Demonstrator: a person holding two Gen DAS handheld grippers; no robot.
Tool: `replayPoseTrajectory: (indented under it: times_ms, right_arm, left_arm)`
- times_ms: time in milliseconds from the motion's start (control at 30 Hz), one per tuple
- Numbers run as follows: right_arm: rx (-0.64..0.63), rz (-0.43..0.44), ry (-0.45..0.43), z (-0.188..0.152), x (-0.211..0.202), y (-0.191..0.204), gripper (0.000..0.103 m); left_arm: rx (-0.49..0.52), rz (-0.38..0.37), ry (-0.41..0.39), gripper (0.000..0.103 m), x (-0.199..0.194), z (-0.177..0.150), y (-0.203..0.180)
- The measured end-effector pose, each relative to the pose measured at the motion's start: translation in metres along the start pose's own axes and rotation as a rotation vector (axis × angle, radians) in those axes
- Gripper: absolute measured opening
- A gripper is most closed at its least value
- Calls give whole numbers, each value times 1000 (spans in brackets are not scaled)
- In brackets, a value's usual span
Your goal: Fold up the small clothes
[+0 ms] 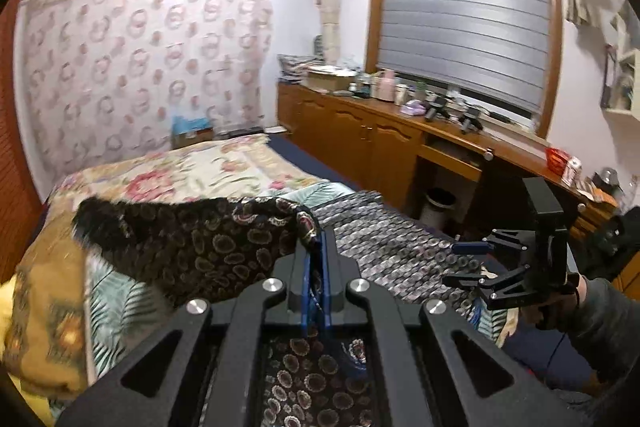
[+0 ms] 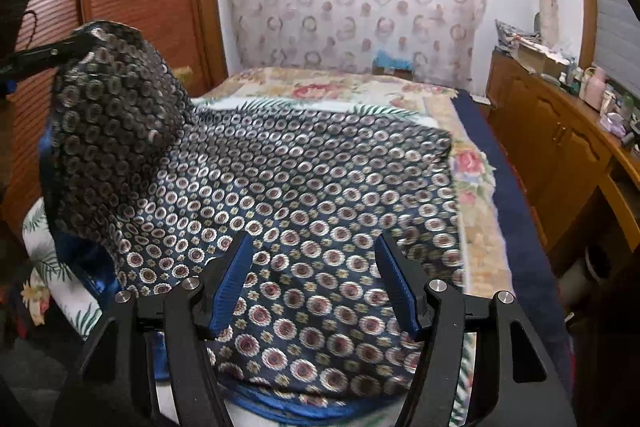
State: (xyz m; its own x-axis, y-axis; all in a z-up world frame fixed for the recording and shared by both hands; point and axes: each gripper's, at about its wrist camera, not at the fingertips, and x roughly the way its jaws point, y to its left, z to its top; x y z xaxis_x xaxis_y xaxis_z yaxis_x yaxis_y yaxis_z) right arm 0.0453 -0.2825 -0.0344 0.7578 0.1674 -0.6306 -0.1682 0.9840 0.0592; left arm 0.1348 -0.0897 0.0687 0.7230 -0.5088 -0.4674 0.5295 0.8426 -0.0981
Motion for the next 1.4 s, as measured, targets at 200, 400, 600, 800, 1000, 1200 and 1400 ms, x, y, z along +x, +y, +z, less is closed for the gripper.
replayPoseTrajectory:
  times_ms: [200, 400, 600, 800, 1000, 1200, 1400]
  right_arm:
    - [20, -6, -1, -2, -11, -12, 65]
    - [34, 11, 19, -2, -4, -15, 65]
    - [37, 53, 40, 8, 16, -8, 65]
    - [-9, 101, 63, 21, 39, 15, 65]
    - [-79, 148, 90, 26, 56, 43, 65]
    - [-194, 129, 180, 18, 85, 66, 65]
    - [-266, 102, 200, 14, 97, 71, 12]
  left_arm:
    - [25, -72, 112, 3, 42, 12, -28]
    - [20, -40, 169, 16, 55, -6, -31]
    - [-11, 33, 172, 22, 37, -32, -11]
    - [-83, 104, 192, 23, 20, -70, 31]
    - [-136, 167, 197, 24, 4, -104, 59]
    - [-163, 199, 198, 25, -2, -126, 72]
    - [-180, 203, 200, 26, -1, -133, 76]
